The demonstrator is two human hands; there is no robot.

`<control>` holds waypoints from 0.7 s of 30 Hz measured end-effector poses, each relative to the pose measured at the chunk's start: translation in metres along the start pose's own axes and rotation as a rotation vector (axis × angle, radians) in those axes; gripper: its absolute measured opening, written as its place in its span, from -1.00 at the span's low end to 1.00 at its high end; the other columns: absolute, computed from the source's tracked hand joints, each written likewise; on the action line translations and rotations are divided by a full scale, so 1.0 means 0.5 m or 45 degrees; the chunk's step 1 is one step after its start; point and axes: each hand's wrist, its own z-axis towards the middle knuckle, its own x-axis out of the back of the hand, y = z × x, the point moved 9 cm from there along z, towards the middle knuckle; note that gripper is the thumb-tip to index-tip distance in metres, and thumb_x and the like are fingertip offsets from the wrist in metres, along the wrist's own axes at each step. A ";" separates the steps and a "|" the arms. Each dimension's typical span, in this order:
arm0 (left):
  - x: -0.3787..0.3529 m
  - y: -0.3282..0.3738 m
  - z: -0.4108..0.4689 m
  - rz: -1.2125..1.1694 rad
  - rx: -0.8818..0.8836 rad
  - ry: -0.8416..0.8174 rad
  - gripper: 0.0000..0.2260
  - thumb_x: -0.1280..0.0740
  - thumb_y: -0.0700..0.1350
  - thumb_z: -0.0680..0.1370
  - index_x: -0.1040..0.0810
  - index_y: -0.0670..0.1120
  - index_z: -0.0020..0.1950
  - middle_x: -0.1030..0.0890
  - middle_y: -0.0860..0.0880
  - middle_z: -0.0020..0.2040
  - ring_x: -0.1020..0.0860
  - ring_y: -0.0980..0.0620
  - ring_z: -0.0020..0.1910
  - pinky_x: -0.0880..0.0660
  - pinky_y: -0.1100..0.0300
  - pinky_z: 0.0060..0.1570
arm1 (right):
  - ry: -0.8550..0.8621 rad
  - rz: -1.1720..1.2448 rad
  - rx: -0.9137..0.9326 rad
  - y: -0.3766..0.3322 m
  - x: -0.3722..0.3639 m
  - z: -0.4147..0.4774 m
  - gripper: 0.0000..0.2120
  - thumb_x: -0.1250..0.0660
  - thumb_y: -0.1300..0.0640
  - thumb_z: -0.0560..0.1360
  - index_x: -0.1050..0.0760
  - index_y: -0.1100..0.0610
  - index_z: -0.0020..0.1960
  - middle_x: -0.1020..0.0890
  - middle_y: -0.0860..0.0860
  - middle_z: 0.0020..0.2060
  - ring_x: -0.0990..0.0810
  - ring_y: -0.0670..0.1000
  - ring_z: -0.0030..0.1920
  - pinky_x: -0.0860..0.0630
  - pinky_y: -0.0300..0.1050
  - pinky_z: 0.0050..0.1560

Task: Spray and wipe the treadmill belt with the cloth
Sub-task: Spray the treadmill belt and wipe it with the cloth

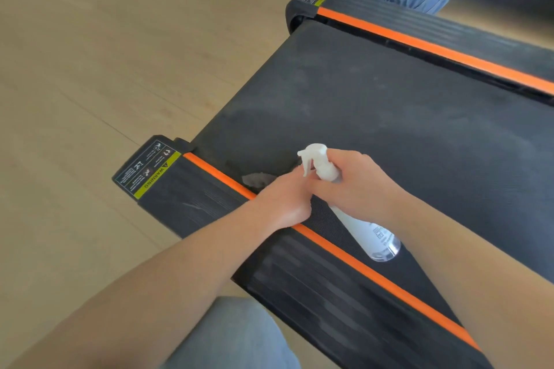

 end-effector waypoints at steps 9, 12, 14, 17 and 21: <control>0.058 -0.321 -0.012 0.297 0.938 0.142 -0.39 0.19 0.13 0.68 0.14 -0.14 0.66 0.11 -0.26 0.65 0.17 -0.30 0.62 0.25 -0.36 0.50 | -0.187 -0.303 0.006 -0.016 -0.031 -0.013 -0.79 -0.38 0.08 0.51 -0.39 -0.03 -0.23 -0.54 -0.08 -0.22 -0.51 -0.03 -0.23 -0.37 -0.15 -0.29; 0.070 -0.378 -0.010 0.161 1.105 0.128 -0.38 0.16 0.11 0.69 0.16 -0.22 0.65 0.10 -0.28 0.65 0.12 -0.27 0.63 0.21 -0.28 0.55 | -0.126 -0.345 -0.002 -0.013 -0.020 -0.016 -0.78 -0.36 0.10 0.52 -0.39 -0.09 -0.22 -0.45 -0.11 0.04 -0.53 -0.03 -0.11 -0.36 -0.21 -0.24; 0.066 -0.364 -0.006 0.127 1.122 0.144 -0.38 0.13 0.09 0.69 0.15 -0.25 0.64 0.10 -0.31 0.64 0.08 -0.30 0.62 0.13 -0.23 0.57 | -0.066 -0.335 -0.030 -0.006 -0.011 -0.023 -0.84 -0.36 0.09 0.53 -0.44 -0.11 -0.17 -0.39 -0.11 0.13 -0.56 0.00 -0.10 -0.41 -0.16 -0.18; 0.048 -0.289 0.013 0.103 0.963 0.224 -0.38 0.04 0.07 0.70 0.12 -0.25 0.64 0.09 -0.32 0.63 0.06 -0.34 0.61 0.03 -0.22 0.56 | 0.024 -0.302 -0.068 0.011 0.004 -0.029 -0.94 -0.38 0.05 0.52 -0.51 -0.02 -0.04 -0.38 -0.10 0.13 -0.57 0.04 -0.08 -0.46 -0.11 -0.08; 0.021 -0.057 0.060 0.206 0.289 0.379 -0.52 -0.08 0.03 0.64 -0.24 -0.05 0.56 -0.22 -0.14 0.54 -0.15 -0.21 0.52 -0.21 -0.15 0.44 | 0.161 -0.143 -0.046 0.017 0.039 -0.034 -0.86 -0.43 -0.01 0.50 -0.48 -0.08 -0.01 -0.44 -0.11 -0.05 -0.51 -0.08 -0.11 -0.34 -0.22 -0.17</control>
